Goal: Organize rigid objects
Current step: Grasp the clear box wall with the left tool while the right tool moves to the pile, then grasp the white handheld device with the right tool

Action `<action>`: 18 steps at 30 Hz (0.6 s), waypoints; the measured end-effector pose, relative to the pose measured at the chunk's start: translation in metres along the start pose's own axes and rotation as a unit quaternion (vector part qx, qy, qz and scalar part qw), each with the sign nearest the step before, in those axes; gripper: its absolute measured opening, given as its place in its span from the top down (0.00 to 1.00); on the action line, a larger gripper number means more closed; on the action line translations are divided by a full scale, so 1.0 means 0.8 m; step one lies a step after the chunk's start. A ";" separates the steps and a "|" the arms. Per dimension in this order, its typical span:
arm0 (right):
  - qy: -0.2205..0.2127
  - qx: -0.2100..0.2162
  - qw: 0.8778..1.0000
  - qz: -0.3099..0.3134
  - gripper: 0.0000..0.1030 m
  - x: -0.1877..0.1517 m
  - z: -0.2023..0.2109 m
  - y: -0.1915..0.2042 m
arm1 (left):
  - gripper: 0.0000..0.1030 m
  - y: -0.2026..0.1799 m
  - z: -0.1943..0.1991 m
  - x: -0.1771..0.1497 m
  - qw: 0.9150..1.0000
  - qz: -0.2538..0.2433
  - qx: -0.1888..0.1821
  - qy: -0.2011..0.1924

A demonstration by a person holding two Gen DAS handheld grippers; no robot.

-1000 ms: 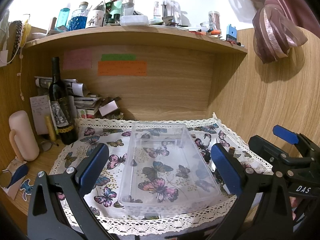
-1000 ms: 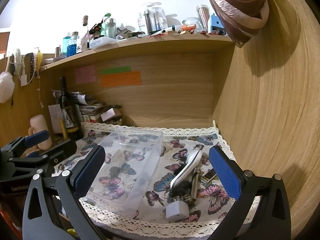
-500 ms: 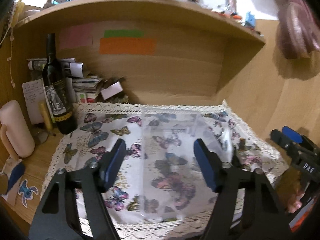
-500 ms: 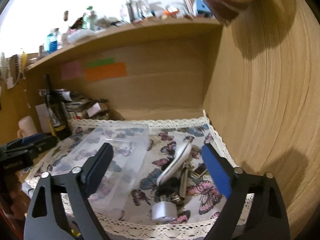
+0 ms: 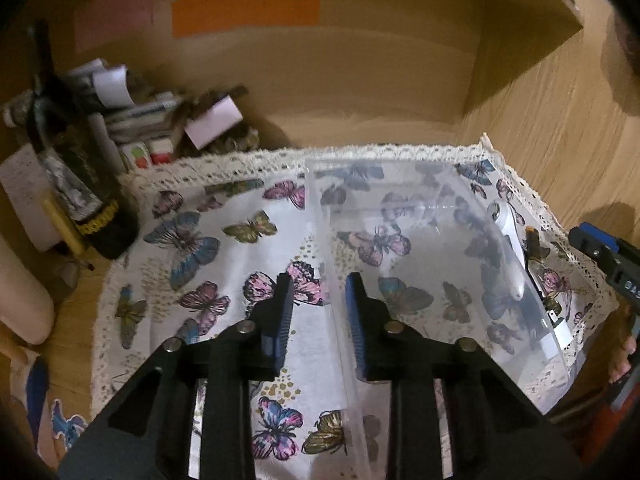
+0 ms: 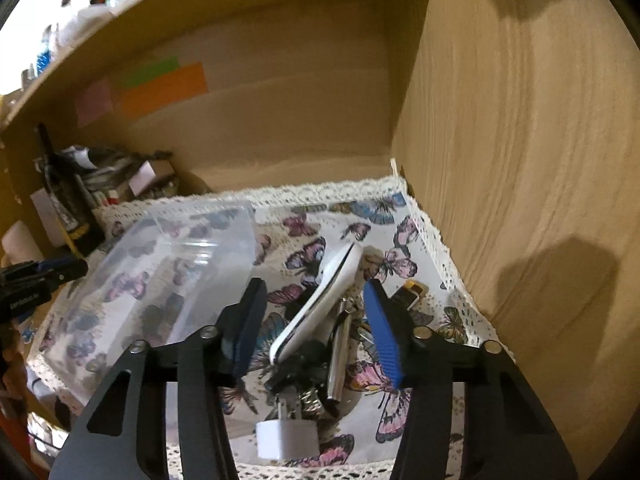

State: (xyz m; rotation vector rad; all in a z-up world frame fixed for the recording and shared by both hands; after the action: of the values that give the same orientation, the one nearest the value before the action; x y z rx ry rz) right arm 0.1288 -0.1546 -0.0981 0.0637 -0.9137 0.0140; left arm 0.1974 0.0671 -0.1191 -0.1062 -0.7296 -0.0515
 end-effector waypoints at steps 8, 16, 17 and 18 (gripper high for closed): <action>0.060 -0.019 0.998 0.015 0.58 0.010 -0.053 -0.001 | 0.90 -0.009 -0.025 -0.011 0.998 -0.003 -0.047 0.040; 0.155 -0.048 0.987 0.016 0.67 0.000 -0.119 -0.017 | 0.90 -0.008 -0.026 -0.012 0.998 -0.002 -0.051 0.042; 0.167 -0.044 0.985 0.009 0.67 -0.002 -0.125 -0.020 | 0.90 -0.007 -0.026 -0.012 0.998 -0.001 -0.053 0.042; 0.178 -0.039 0.983 0.004 0.67 -0.003 -0.130 -0.023 | 0.90 -0.007 -0.026 -0.012 0.998 -0.001 -0.054 0.042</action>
State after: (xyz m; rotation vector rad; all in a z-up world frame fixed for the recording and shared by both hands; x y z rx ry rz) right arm 0.2100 -0.1662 -0.1644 -0.0151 -0.5565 -0.0038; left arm 0.2034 0.0589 -0.1401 -0.2050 -0.6437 -0.0971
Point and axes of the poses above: each gripper's, at about its wrist camera, not at the fingertips, and z roughly against the way its jaws point, y to its left, x to its top, the point moved 9 cm from there along -z, roughly the way its jaws point, and after that the axes turned 2 degrees about y, right-handed, at the moved point
